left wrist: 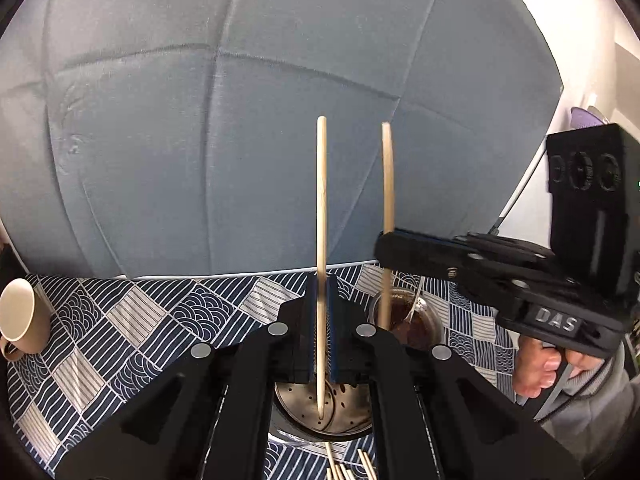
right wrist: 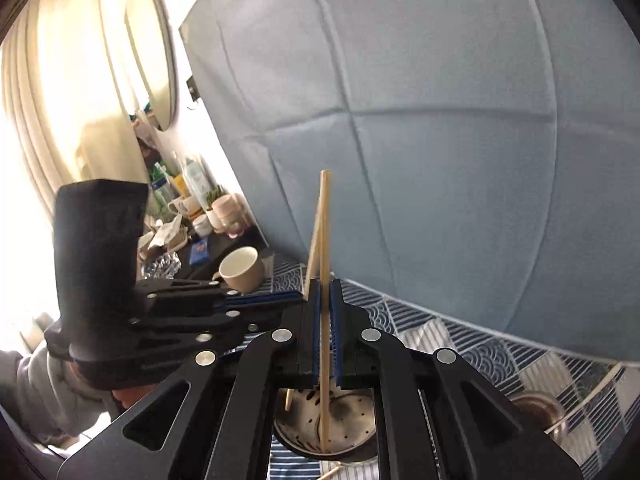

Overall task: Organize utensils
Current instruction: 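Drop the chopsticks into the black holder by opening both tools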

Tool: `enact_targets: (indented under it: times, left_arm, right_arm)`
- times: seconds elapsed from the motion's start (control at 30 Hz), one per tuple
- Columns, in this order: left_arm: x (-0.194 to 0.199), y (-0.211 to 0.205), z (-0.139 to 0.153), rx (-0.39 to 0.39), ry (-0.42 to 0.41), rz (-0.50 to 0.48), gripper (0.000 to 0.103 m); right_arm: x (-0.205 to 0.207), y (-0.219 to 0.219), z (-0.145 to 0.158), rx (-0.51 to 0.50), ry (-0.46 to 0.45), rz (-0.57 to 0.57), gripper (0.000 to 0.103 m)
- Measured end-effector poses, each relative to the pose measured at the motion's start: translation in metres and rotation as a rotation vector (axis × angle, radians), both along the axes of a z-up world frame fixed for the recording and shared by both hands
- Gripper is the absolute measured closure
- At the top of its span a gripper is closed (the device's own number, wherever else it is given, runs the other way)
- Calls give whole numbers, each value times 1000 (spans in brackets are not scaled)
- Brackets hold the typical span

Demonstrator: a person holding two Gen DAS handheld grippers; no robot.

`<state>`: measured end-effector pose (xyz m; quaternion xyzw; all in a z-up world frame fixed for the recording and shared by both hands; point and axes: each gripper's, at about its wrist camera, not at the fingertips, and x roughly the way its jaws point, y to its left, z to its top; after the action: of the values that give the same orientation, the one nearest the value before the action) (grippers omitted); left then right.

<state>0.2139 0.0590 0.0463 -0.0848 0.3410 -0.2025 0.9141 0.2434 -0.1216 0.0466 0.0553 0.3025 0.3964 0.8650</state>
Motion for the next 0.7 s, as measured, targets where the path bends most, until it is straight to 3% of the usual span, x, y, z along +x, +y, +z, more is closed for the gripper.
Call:
enact_targets:
  times: [0.33,0.7]
  left_arm:
    - [-10,-1,-33,49,26,9,98]
    - [-14,-2,-48,56,57,-4,98]
  right_arm:
    - [2,3,-54,-19,76,4,98]
    - [-1,6,-69,-43,107,3,98]
